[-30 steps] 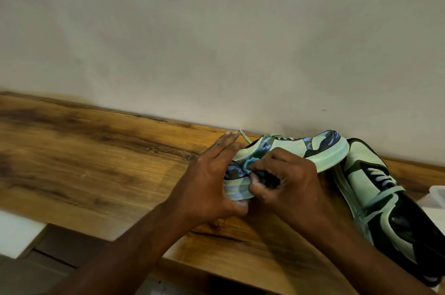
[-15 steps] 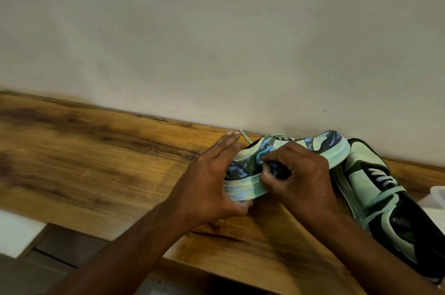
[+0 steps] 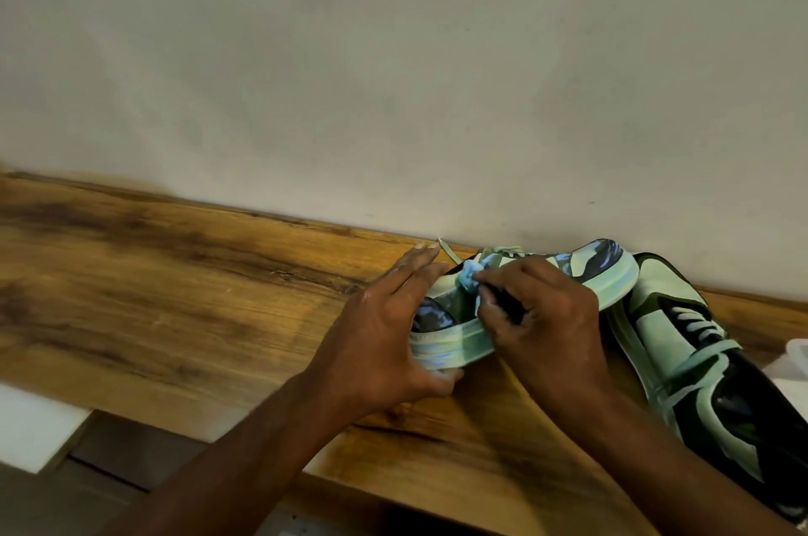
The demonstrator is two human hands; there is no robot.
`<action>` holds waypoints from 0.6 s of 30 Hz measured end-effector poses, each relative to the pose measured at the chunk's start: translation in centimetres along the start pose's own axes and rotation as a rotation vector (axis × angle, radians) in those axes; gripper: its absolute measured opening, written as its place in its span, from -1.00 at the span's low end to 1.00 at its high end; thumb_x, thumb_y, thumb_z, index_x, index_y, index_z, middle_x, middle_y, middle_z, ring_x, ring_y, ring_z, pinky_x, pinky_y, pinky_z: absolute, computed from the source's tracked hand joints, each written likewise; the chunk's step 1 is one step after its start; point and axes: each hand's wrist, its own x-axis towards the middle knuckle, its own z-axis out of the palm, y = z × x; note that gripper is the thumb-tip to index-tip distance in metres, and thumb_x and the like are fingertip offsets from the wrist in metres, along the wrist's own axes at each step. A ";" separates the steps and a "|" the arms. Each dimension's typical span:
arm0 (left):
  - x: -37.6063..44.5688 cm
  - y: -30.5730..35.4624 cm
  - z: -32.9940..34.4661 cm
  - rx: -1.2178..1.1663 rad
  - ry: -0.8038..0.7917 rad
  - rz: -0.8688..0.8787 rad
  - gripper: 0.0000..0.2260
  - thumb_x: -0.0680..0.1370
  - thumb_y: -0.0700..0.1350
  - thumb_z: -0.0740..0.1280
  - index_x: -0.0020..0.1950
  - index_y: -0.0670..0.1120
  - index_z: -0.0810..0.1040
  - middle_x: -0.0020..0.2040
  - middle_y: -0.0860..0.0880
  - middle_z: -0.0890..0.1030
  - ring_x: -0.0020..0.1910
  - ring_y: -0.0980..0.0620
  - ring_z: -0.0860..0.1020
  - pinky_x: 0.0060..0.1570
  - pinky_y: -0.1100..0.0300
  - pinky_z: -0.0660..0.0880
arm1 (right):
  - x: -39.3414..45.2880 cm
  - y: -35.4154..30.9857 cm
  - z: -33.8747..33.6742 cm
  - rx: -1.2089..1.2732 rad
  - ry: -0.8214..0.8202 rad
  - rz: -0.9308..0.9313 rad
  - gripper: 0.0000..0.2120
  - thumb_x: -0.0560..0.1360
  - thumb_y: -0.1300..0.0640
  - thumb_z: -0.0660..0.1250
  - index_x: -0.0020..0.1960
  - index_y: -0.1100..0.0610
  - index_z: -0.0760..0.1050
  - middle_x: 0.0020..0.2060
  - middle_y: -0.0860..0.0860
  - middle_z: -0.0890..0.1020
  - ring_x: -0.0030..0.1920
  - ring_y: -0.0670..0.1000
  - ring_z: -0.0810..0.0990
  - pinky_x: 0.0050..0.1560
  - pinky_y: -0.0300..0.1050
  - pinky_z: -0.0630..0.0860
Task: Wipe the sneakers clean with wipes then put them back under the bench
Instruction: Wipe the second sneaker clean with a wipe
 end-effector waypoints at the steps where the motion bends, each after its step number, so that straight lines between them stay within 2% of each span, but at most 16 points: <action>1: 0.0 -0.1 0.0 0.001 -0.008 -0.004 0.01 0.23 0.23 0.60 0.62 -0.01 0.33 0.66 0.08 0.26 0.64 0.17 0.17 0.51 -0.03 0.39 | -0.2 -0.5 0.4 0.014 -0.007 -0.013 -0.75 0.41 0.35 0.55 0.07 0.17 0.73 -0.11 0.03 0.67 -0.15 -0.07 0.61 -0.08 -0.28 0.55; 4: 0.1 -0.2 -0.3 -0.005 -0.040 -0.014 0.05 0.22 0.25 0.53 0.65 -0.04 0.27 0.67 0.08 0.22 0.65 0.18 0.14 0.51 -0.04 0.39 | -1.1 -1.9 1.2 0.030 -0.165 -0.104 -0.77 0.45 0.31 0.52 0.10 0.18 0.70 -0.06 0.04 0.62 -0.09 -0.01 0.61 -0.11 -0.09 0.63; 6: 0.1 -0.2 -0.4 -0.009 -0.047 -0.012 0.06 0.23 0.25 0.53 0.66 -0.06 0.25 0.68 0.08 0.21 0.65 0.19 0.12 0.52 -0.01 0.37 | -1.2 -1.9 0.9 0.001 -0.249 -0.146 -0.83 0.47 0.26 0.48 0.06 0.18 0.69 -0.07 0.05 0.60 -0.12 0.02 0.60 -0.19 -0.01 0.62; 8: 0.0 -0.1 -0.4 0.000 -0.039 -0.012 0.08 0.24 0.23 0.60 0.66 -0.04 0.24 0.68 0.09 0.20 0.64 0.21 0.12 0.55 0.07 0.33 | -0.5 -1.2 0.2 -0.008 -0.187 -0.077 -0.84 0.43 0.29 0.51 0.01 0.17 0.70 -0.12 0.03 0.63 -0.17 -0.01 0.60 -0.20 -0.03 0.61; 10: -0.2 -0.1 -0.2 0.012 -0.019 -0.005 0.09 0.24 0.21 0.65 0.66 -0.04 0.24 0.67 0.10 0.20 0.64 0.23 0.12 0.56 0.23 0.23 | 0.4 -0.4 -0.3 -0.006 -0.045 0.016 -0.81 0.39 0.33 0.56 -0.02 0.15 0.72 -0.15 0.01 0.68 -0.20 -0.07 0.60 -0.16 -0.11 0.60; 12: -0.3 0.0 0.1 0.015 -0.019 -0.004 0.10 0.24 0.20 0.66 0.67 -0.03 0.22 0.68 0.10 0.18 0.64 0.24 0.10 0.53 0.33 0.16 | 0.8 -0.5 -0.3 0.000 0.021 0.041 -0.80 0.40 0.34 0.56 -0.02 0.14 0.73 -0.14 0.01 0.70 -0.18 -0.08 0.62 -0.10 -0.15 0.58; 15: -0.3 0.1 0.2 -0.005 -0.050 -0.022 0.12 0.24 0.15 0.64 0.69 -0.04 0.18 0.69 0.11 0.14 0.65 0.23 0.07 0.56 0.20 0.24 | -0.3 -2.0 0.8 0.021 -0.083 -0.049 -0.78 0.42 0.34 0.54 0.04 0.15 0.71 -0.09 0.03 0.68 -0.12 -0.04 0.63 -0.06 -0.16 0.58; 18: -0.2 0.1 0.0 -0.036 -0.050 -0.001 0.05 0.28 0.13 0.59 0.68 -0.08 0.21 0.69 0.07 0.18 0.65 0.19 0.11 0.55 0.06 0.34 | -1.2 -3.0 1.3 -0.001 -0.241 -0.129 -0.77 0.39 0.34 0.52 0.03 0.17 0.69 -0.10 0.04 0.63 -0.15 0.00 0.59 -0.17 -0.07 0.59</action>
